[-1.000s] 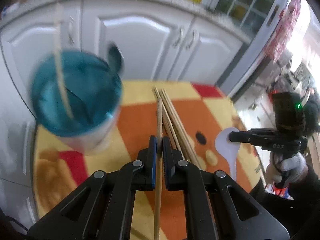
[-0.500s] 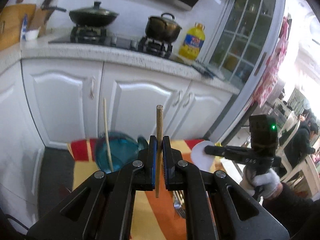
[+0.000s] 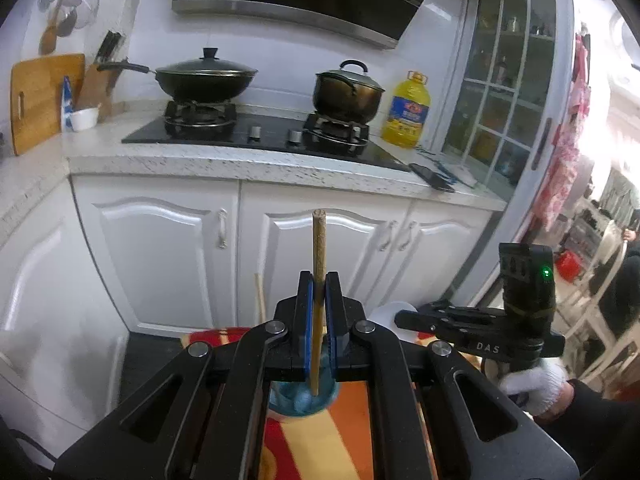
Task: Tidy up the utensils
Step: 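Carry the white spoon and chopstick to the holder and drop them in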
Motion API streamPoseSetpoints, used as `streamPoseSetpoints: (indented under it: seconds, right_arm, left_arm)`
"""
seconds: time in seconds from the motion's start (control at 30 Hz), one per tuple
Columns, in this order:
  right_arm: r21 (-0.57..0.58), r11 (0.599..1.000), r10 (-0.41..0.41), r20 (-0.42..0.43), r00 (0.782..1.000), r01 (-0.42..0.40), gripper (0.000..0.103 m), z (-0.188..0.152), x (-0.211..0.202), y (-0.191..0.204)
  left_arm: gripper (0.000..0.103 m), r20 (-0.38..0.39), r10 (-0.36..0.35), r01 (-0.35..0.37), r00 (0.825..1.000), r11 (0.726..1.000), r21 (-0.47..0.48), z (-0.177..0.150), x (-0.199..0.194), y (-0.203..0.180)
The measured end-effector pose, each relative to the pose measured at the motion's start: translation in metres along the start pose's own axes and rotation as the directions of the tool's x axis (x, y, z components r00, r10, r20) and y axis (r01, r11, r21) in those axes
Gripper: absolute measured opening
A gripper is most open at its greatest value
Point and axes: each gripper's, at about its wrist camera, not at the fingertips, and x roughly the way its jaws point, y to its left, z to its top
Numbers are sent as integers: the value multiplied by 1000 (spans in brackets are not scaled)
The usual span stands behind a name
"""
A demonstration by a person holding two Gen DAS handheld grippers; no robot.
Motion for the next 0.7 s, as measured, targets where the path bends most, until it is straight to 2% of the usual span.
streamPoseSetpoints:
  seconds: [0.33, 0.7]
  right_arm:
    - [11, 1000, -14, 17, 1000, 14, 3, 14, 26, 1]
    - [-7, 999, -47, 37, 998, 47, 3, 16, 53, 8]
  left_arm:
    - [4, -6, 91, -91, 996, 996, 20, -2, 21, 14]
    - [4, -10, 140, -140, 990, 990, 32, -11, 41, 24]
